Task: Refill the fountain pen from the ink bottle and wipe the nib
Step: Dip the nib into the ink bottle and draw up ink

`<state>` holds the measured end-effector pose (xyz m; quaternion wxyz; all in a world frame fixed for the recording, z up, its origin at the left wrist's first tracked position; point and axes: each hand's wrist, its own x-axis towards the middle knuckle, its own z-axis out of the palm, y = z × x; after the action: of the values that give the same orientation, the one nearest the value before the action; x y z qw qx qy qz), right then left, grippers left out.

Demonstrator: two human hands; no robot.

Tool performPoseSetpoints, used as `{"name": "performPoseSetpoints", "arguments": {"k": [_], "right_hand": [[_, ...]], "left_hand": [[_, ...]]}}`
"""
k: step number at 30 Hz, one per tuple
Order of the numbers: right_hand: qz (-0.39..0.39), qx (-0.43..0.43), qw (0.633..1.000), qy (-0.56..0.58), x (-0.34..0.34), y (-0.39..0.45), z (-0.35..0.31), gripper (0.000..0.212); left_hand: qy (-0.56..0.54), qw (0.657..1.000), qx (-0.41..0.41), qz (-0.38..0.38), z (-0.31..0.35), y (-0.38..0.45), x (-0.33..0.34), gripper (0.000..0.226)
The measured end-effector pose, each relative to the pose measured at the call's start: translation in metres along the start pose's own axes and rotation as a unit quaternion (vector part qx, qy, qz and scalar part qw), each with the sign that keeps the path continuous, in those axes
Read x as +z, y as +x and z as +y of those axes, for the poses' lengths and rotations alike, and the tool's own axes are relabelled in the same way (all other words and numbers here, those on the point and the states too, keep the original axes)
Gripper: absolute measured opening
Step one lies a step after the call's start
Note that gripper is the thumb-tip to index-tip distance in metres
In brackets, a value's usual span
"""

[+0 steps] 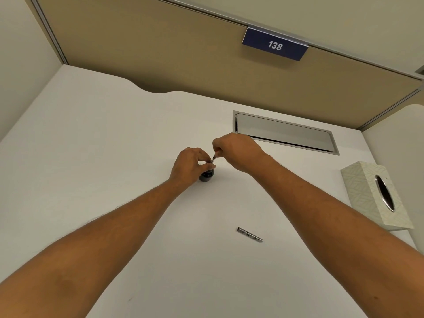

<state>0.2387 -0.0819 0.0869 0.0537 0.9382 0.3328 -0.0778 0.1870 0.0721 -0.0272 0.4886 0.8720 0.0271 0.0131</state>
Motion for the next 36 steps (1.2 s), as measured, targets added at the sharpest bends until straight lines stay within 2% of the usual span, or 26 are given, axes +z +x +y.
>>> {"name": "performPoseSetpoints", "arguments": {"k": [4, 8, 10, 13, 16, 20, 25, 29, 32, 36], "right_hand": [[0.003, 0.027, 0.998, -0.047, 0.001, -0.001, -0.006, 0.038], [-0.012, 0.053, 0.996, -0.066, 0.006, -0.001, -0.007, 0.046], [-0.018, 0.047, 0.998, -0.033, 0.005, -0.001, -0.004, 0.043], [-0.024, 0.032, 0.998, 0.051, -0.002, -0.002, -0.002, 0.024], [-0.018, 0.022, 0.999, 0.019, 0.000, -0.002, -0.003, 0.014], [-0.010, 0.038, 0.999, -0.038, 0.004, -0.001, -0.010, 0.026], [0.001, 0.059, 0.998, -0.037, 0.010, -0.004, -0.012, 0.036], [-0.017, 0.025, 0.999, 0.030, 0.005, -0.005, -0.004, 0.025], [-0.011, 0.009, 1.000, 0.007, 0.004, -0.004, -0.001, 0.021], [-0.008, 0.045, 0.999, -0.010, 0.008, -0.003, -0.008, 0.041]], "left_hand": [[-0.007, 1.000, 0.000, 0.002, -0.001, -0.001, 0.001, 0.013], [-0.014, 1.000, -0.002, 0.002, -0.002, -0.001, 0.001, 0.015], [-0.009, 1.000, 0.000, 0.002, -0.001, 0.000, 0.001, 0.016], [-0.005, 1.000, 0.004, 0.002, -0.001, 0.000, 0.001, 0.015], [0.003, 1.000, 0.003, 0.002, -0.001, 0.001, 0.002, 0.014], [0.006, 1.000, 0.005, 0.002, -0.003, 0.002, 0.003, 0.015], [0.002, 1.000, 0.009, 0.010, -0.005, 0.001, 0.004, 0.017], [0.004, 1.000, 0.007, 0.009, -0.006, 0.001, 0.004, 0.016], [0.003, 1.000, 0.005, 0.007, -0.007, 0.002, 0.005, 0.015], [-0.002, 1.000, 0.008, 0.010, -0.006, 0.001, 0.004, 0.017]]}}
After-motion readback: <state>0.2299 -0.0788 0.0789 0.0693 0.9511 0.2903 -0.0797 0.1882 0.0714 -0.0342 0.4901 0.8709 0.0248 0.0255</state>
